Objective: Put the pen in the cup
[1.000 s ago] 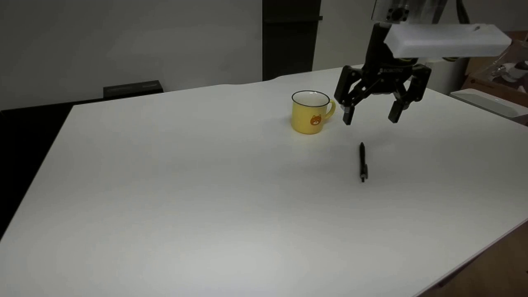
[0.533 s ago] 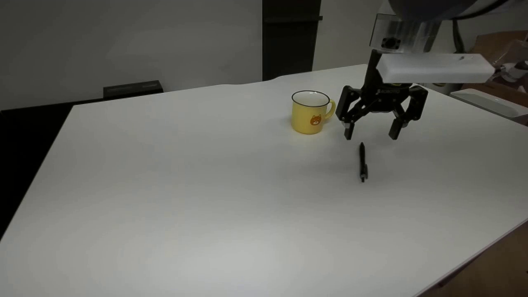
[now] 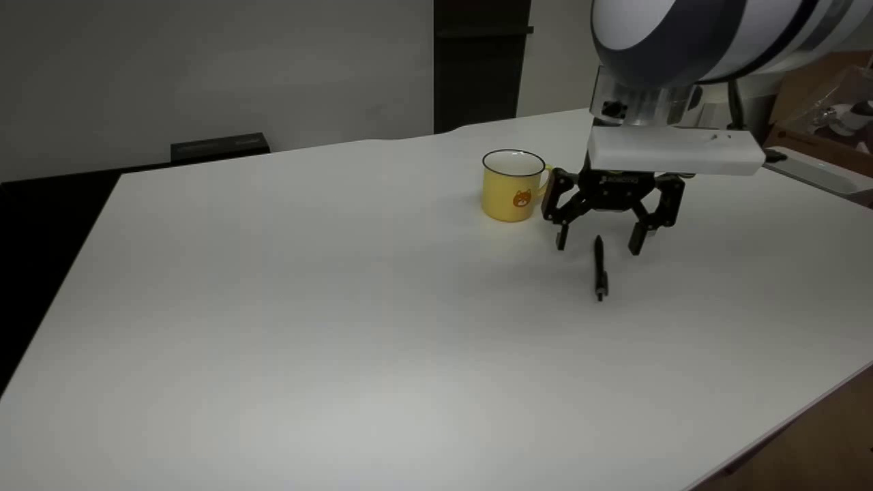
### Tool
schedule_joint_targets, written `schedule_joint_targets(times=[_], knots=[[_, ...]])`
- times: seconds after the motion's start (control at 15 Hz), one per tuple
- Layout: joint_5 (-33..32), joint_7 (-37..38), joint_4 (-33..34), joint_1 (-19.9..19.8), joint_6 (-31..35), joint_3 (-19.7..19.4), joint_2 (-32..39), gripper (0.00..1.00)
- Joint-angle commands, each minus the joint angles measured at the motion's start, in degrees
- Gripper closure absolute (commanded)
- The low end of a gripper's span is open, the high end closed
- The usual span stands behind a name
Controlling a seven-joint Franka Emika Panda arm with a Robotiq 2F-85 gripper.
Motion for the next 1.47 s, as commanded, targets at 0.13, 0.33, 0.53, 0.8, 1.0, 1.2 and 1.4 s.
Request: schedule_joint_targets(times=[0.13, 0.33, 0.53, 0.8, 1.0, 1.2, 1.4], knots=[[0.9, 7.6, 3.2, 3.6, 3.9, -4.5, 3.9, 0.00], [2.0, 9.7, 3.6, 4.6, 6.8, -6.2, 5.4, 0.00], [3.3, 10.2, 3.5, 4.6, 7.7, -6.5, 6.2, 0.00], [5.1, 9.8, 2.2, 4.2, 9.7, -6.0, 5.7, 0.30], [6.3, 9.6, 2.1, 4.0, 10.5, -5.8, 5.7, 0.52], [7.1, 9.1, 1.9, 3.7, 10.6, -5.2, 5.6, 0.72], [7.7, 7.9, 1.5, 2.6, 10.2, -3.7, 5.1, 0.92]])
